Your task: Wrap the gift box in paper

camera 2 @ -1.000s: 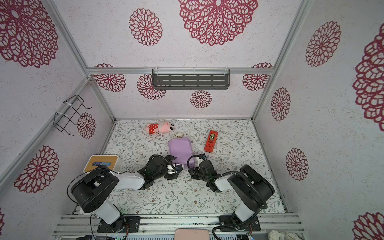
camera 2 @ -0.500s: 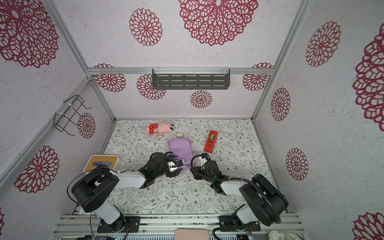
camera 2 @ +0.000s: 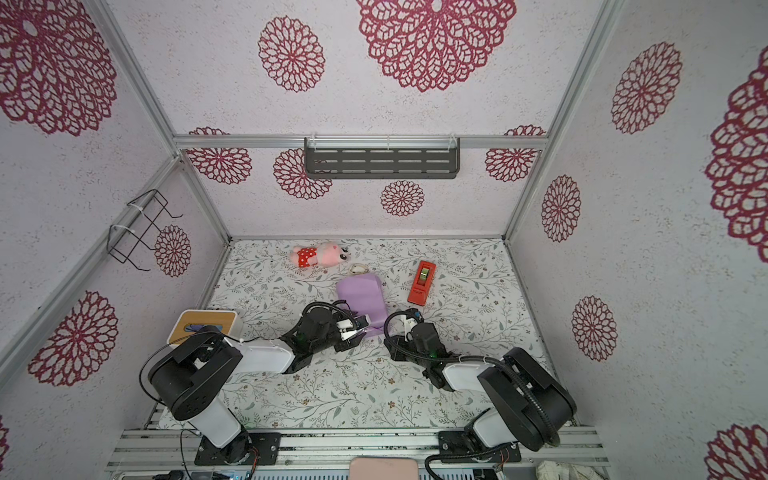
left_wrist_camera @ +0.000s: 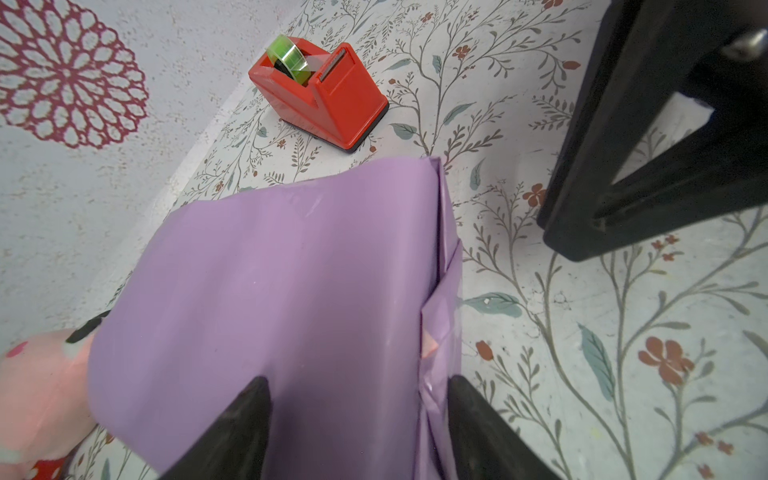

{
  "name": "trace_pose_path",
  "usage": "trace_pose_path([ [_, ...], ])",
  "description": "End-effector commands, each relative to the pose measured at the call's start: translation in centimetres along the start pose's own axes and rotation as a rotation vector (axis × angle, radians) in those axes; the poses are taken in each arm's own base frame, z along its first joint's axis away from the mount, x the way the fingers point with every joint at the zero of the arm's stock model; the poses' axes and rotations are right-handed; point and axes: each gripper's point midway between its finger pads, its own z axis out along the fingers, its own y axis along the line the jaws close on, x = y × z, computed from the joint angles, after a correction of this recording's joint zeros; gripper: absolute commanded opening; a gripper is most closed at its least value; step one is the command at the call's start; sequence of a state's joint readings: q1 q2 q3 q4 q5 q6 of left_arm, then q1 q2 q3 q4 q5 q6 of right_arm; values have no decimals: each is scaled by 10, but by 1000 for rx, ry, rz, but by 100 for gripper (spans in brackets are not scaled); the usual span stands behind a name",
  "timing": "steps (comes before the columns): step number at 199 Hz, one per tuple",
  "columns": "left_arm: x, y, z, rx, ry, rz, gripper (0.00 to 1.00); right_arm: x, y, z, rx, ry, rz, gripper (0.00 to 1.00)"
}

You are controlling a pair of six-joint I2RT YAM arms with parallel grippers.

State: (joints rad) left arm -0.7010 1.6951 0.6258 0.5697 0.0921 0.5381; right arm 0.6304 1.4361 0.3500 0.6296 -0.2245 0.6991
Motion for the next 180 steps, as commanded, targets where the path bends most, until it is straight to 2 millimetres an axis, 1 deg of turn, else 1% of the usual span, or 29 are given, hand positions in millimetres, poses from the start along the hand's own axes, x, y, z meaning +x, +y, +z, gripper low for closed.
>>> trace_pose_path([
  [1,-1,2,2,21,-3,-27,69,-6,4,-1,-24,-21,-16,19],
  [25,-1,2,3,33,4,-51,68,-5,3,-2,-22,-21,-13,18],
  [47,-3,1,5,55,5,-71,63,-3,2,-3,-21,-21,-12,18],
  [116,8,-4,8,91,59,-112,49,-1,0,-3,-17,-22,-7,18],
  [180,15,-7,9,116,84,-146,40,0,-1,-4,-19,-24,0,17],
])
